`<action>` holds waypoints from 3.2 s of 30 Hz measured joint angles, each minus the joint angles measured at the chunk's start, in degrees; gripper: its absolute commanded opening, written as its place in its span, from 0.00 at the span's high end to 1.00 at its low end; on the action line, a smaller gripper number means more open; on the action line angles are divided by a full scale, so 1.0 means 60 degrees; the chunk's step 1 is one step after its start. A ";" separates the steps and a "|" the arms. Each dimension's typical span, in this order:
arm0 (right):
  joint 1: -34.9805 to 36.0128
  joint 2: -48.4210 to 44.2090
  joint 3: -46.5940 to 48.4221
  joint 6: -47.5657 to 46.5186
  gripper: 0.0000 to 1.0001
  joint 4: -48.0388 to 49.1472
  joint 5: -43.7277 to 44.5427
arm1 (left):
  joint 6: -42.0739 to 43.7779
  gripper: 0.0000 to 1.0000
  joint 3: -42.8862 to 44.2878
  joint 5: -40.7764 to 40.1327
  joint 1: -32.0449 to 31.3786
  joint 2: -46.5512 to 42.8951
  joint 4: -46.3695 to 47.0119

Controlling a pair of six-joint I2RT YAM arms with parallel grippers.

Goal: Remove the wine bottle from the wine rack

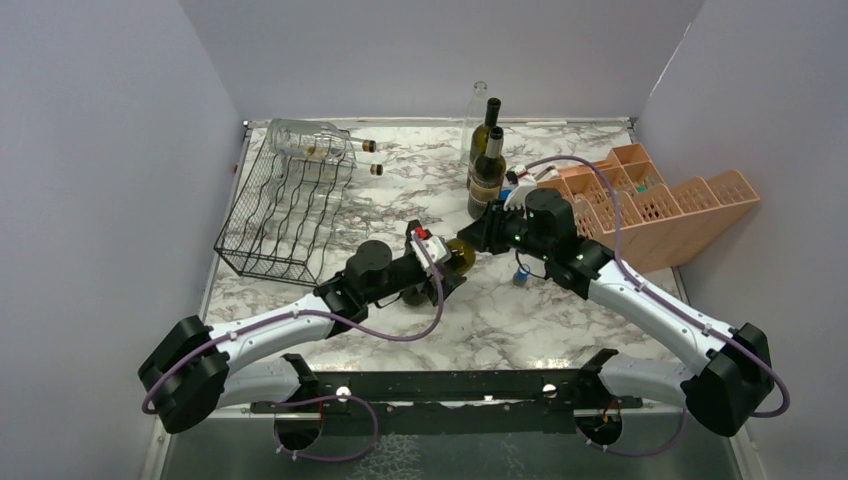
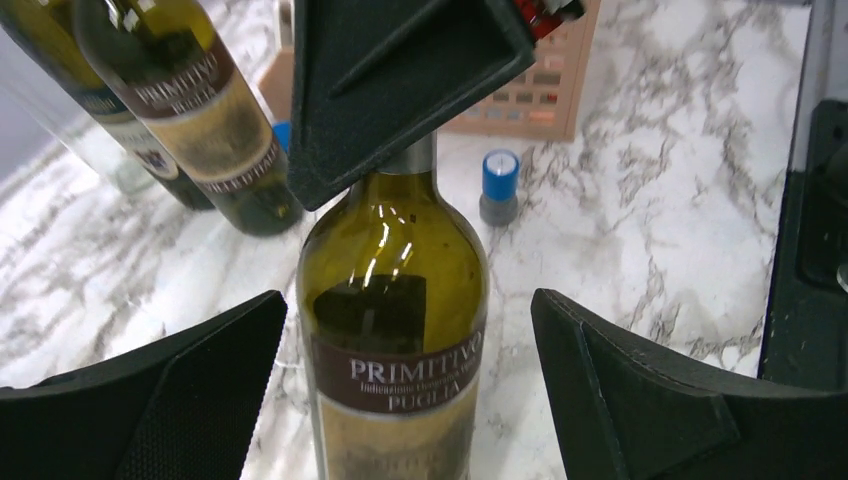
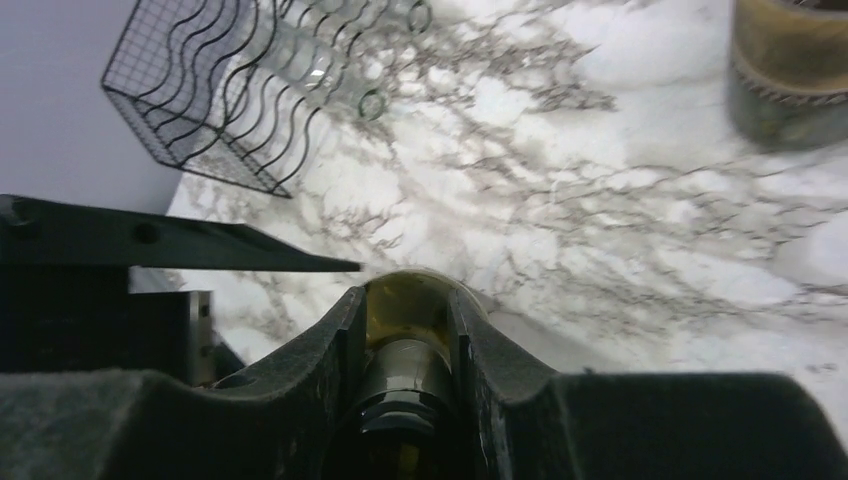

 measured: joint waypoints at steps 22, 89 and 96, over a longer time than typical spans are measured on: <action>-0.0015 0.1530 0.3650 -0.2987 0.90 -0.3144 0.5257 | -0.0058 0.01 0.0117 -0.3847 0.0018 -0.2124 -0.0015; 0.0838 0.0175 0.3257 -0.4091 0.11 -0.2845 -0.0149 | 0.0171 0.01 -0.0229 -0.6138 0.2004 -0.4663 -0.0459; 0.2805 0.2269 0.3366 -0.3854 0.11 -0.1902 -0.0113 | 0.0011 0.01 -0.0379 -0.6790 0.2634 -0.5078 -0.0463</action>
